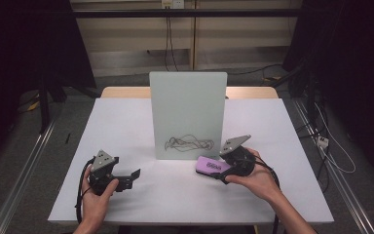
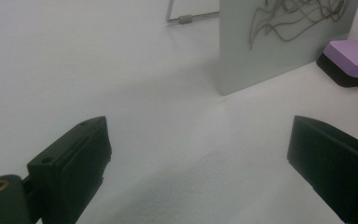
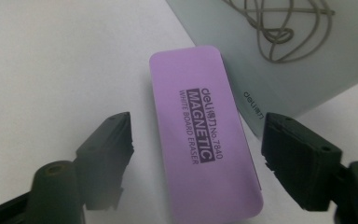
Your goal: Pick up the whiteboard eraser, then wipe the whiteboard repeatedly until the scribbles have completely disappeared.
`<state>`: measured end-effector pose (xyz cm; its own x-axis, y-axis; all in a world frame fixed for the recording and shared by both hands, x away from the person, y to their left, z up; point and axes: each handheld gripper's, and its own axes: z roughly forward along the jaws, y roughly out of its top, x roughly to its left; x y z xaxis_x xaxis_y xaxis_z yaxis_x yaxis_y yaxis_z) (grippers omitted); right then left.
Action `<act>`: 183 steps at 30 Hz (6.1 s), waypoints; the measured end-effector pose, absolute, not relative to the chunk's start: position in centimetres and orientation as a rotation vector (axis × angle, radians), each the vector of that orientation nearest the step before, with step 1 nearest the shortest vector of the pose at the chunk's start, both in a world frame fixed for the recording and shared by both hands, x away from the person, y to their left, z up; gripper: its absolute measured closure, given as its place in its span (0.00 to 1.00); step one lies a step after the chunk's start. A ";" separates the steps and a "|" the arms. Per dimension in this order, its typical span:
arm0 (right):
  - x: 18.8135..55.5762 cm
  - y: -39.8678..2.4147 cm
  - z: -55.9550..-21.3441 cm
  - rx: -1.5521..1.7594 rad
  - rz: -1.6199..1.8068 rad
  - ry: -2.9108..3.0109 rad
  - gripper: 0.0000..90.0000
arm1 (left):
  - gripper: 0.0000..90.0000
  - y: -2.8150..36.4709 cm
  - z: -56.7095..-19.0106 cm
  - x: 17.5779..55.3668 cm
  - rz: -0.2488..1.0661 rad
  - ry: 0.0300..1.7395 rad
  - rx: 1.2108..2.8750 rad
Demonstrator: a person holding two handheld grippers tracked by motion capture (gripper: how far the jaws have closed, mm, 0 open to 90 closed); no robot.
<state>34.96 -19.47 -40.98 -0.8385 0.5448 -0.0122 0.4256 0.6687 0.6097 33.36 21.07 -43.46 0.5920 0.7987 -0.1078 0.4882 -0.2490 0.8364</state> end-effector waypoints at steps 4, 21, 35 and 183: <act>35.6 -18.7 -40.8 0.700 0.827 2.737 0.30 | 0.07 21.0 -43.5 33.4 0.411 1.031 1.910; 37.6 -17.9 -41.8 0.643 0.818 2.843 0.44 | 0.06 21.0 -43.5 33.4 0.406 1.011 1.916; 37.9 -17.6 -42.4 0.612 0.777 2.883 0.46 | 0.07 21.1 -43.3 33.3 0.419 0.996 1.893; 34.8 -15.8 -40.4 0.459 0.947 2.032 0.47 | 0.07 20.4 -43.7 33.7 0.368 0.956 1.982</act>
